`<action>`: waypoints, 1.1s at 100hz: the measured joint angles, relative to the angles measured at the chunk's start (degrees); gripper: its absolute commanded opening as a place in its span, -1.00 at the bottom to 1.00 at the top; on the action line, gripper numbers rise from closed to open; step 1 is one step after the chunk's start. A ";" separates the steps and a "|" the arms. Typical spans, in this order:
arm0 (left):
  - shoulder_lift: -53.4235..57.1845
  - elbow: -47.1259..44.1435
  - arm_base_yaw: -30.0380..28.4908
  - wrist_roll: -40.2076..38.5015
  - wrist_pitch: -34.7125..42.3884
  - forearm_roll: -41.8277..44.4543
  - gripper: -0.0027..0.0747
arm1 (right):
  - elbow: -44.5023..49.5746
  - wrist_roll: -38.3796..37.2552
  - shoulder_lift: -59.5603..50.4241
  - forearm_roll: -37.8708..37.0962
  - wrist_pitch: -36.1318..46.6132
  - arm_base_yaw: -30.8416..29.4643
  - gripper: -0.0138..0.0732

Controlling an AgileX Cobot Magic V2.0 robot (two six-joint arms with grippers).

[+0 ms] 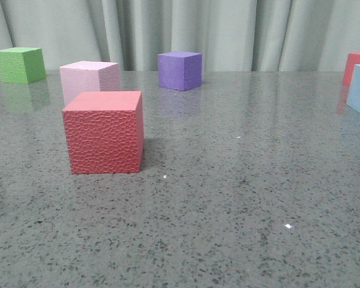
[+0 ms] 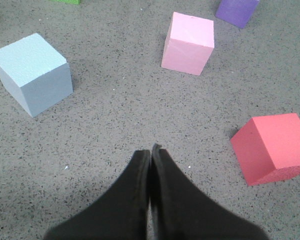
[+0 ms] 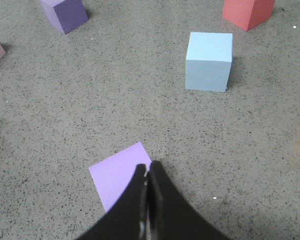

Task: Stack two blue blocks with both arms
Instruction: 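Open the right gripper and lower it over the light blue cube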

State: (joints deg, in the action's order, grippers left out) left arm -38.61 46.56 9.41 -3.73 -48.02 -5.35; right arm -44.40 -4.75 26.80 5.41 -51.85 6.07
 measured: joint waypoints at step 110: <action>0.00 0.00 0.00 0.00 -0.93 0.10 0.75 | -2.57 -1.57 6.15 0.21 0.00 0.00 0.68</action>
State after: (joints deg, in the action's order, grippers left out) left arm -38.61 46.56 9.41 -3.73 -48.95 -5.25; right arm -46.97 -6.32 32.95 5.62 -51.85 6.07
